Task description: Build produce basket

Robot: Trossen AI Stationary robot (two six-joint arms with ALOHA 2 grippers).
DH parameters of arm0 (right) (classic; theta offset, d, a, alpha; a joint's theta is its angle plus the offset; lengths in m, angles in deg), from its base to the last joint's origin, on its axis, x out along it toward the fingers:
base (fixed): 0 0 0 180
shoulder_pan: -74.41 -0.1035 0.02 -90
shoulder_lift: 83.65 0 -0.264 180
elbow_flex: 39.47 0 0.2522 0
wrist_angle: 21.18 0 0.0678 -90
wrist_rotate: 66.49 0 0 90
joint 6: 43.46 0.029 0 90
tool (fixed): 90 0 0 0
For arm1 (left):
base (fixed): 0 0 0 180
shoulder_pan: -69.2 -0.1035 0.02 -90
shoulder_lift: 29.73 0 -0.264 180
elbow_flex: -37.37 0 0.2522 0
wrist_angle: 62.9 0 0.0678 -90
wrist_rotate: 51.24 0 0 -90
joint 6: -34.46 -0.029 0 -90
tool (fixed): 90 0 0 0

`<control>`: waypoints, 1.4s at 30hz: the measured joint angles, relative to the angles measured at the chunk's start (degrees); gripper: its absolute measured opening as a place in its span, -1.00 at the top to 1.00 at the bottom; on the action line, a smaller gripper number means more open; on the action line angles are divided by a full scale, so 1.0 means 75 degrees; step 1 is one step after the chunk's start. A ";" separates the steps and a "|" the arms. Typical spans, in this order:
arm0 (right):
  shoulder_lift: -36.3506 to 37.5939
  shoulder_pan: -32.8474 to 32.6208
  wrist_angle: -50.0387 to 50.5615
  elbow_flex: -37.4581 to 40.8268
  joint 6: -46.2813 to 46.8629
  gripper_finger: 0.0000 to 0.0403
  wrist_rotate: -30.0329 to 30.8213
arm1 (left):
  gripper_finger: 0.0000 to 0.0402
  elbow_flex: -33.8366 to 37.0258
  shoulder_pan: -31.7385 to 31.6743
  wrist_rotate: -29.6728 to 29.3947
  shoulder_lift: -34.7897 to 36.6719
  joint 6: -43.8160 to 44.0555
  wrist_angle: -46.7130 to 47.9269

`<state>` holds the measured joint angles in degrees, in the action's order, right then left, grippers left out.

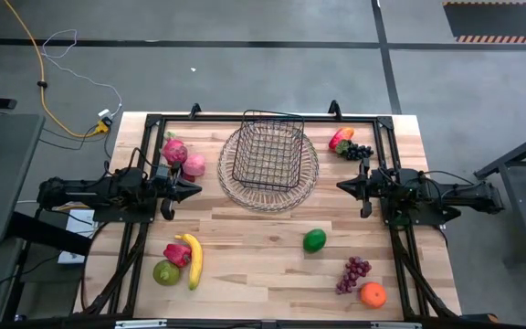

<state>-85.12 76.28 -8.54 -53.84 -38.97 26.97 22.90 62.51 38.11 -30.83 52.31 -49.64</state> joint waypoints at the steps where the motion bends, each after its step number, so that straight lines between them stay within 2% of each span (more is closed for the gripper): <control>1: 0.0000 -0.0002 0.0000 -0.0002 -0.0003 1.00 0.0000 | 1.00 0.0000 0.0000 0.0000 -0.0003 0.0000 0.0001; 25: 0.0000 -0.0002 -0.0030 0.0001 0.0026 1.00 0.0001 | 1.00 -0.0002 0.0000 0.0000 -0.0001 0.0000 -0.0002; 27: -0.0006 -0.0002 -0.0482 0.0001 0.0622 1.00 0.0006 | 1.00 -0.0003 0.0000 -0.0001 -0.0002 0.0000 0.0001; 29: -0.0001 -0.0002 -0.1579 0.0001 0.1541 1.00 0.0066 | 1.00 -0.0001 0.0000 -0.0003 -0.0003 0.0000 0.0001; 33: -0.0003 -0.0001 -0.3669 0.0001 0.3189 1.00 0.1025 | 1.00 -0.0002 0.0000 -0.0003 -0.0001 0.0000 0.0000; 36: -0.0081 0.0000 -0.4719 -0.0065 0.3715 1.00 0.1958 | 1.00 0.0000 0.0000 -0.0003 -0.0002 0.0000 0.0000; 39: -0.0419 0.0001 -0.4436 -0.0566 0.3800 0.98 0.2138 | 1.00 -0.0001 0.0000 -0.0001 -0.0001 0.0000 -0.0002; 42: -0.1110 0.0001 -0.3330 -0.1406 0.3646 0.88 0.2172 | 1.00 -0.0001 0.0000 -0.0002 -0.0001 0.0000 -0.0002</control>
<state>-93.45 76.28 -33.51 -64.38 -11.62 43.26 22.89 62.51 38.10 -30.84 52.31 -49.65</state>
